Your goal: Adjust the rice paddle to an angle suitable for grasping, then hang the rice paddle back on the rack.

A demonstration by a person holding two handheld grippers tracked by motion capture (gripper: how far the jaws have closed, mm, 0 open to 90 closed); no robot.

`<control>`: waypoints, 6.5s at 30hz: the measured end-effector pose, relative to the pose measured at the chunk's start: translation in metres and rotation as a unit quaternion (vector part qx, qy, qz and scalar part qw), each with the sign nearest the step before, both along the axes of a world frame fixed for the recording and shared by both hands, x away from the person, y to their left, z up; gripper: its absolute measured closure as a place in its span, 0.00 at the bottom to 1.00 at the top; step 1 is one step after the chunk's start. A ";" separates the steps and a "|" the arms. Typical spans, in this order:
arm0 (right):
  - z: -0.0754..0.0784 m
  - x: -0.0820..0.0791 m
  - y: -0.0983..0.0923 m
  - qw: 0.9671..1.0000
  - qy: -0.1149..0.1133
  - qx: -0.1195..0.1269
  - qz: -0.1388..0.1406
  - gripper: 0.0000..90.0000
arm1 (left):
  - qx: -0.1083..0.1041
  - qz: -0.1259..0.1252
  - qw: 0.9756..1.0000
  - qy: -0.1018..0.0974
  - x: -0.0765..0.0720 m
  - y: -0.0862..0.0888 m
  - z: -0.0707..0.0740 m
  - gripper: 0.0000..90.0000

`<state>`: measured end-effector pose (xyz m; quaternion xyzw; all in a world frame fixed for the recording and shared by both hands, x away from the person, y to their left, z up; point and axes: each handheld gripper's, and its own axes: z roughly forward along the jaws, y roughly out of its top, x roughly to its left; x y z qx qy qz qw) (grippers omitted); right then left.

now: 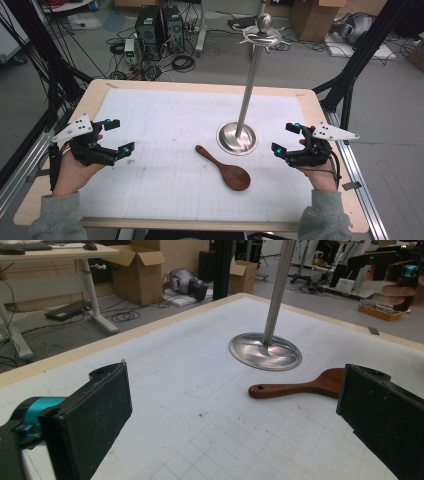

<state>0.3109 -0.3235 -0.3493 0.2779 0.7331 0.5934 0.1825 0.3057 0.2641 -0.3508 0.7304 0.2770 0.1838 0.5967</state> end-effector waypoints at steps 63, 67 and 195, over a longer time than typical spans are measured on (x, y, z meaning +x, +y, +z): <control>-0.075 0.045 0.128 0.978 0.097 -0.166 0.083 0.99 | 0.031 0.019 0.999 0.034 -0.015 0.007 -0.018 0.02; -0.081 0.049 0.135 0.975 0.105 -0.173 0.092 0.99 | 0.035 0.021 0.998 0.039 -0.015 0.008 -0.020 0.02; -0.077 0.037 0.193 0.917 0.154 -0.327 0.166 0.48 | 0.046 0.023 0.997 0.063 -0.018 0.008 -0.031 0.02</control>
